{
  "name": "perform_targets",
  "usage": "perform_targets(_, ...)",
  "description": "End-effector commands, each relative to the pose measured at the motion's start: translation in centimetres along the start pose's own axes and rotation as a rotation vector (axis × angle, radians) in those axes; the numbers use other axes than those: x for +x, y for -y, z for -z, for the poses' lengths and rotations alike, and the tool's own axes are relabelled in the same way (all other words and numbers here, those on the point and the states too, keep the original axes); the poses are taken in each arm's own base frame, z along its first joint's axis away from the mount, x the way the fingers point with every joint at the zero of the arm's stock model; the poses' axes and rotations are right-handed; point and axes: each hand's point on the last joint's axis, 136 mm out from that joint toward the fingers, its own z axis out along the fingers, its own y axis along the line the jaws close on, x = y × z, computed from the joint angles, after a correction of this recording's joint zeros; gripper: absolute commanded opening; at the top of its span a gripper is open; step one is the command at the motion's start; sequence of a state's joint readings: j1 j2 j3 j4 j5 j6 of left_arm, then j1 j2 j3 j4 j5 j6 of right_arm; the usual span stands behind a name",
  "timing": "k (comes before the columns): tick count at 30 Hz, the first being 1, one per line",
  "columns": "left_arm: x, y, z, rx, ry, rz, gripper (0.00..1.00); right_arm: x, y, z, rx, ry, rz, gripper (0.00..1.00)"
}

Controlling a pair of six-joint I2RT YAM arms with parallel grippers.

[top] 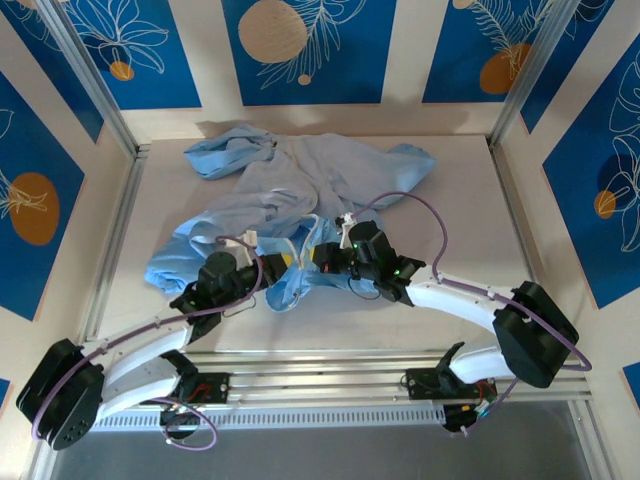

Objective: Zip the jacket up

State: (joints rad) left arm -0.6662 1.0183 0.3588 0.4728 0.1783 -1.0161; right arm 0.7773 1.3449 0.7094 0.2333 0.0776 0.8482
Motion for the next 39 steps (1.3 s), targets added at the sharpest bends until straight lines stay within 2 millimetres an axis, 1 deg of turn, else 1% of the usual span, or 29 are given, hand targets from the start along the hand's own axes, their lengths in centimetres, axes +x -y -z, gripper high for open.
perform_targets(1,-0.8,2.3,-0.1,0.067,0.015,-0.015,0.0,-0.9,-1.0,0.1,-0.047,0.035,0.004,0.0)
perform_targets(9,-0.1,1.5,0.2,0.055,-0.002,0.001,0.0,-1.0,-0.8,-0.2,-0.039,0.035,-0.004,0.0)
perform_targets(15,0.3,1.2,0.4,0.054,-0.011,0.012,0.0,-1.1,-0.7,-0.3,-0.032,0.038,-0.011,0.0)
perform_targets(24,0.9,0.2,1.0,0.03,-0.016,0.019,0.0,-1.5,-0.8,-0.3,-0.035,0.047,-0.016,0.0)
perform_targets(28,1.0,0.1,0.9,0.03,-0.019,0.022,0.0,-1.5,-0.9,-0.5,-0.039,0.043,-0.018,0.0)
perform_targets(31,1.0,0.2,0.9,0.034,-0.018,0.026,0.0,-1.5,-1.1,-0.6,-0.045,0.04,-0.018,0.0)
perform_targets(35,0.4,0.4,1.0,0.044,0.016,0.036,0.0,-1.4,-1.0,-0.6,-0.046,0.038,-0.022,0.0)
perform_targets(39,-0.2,1.0,1.0,0.06,0.038,0.036,0.0,-1.1,-0.9,-0.6,-0.047,0.029,-0.023,0.0)
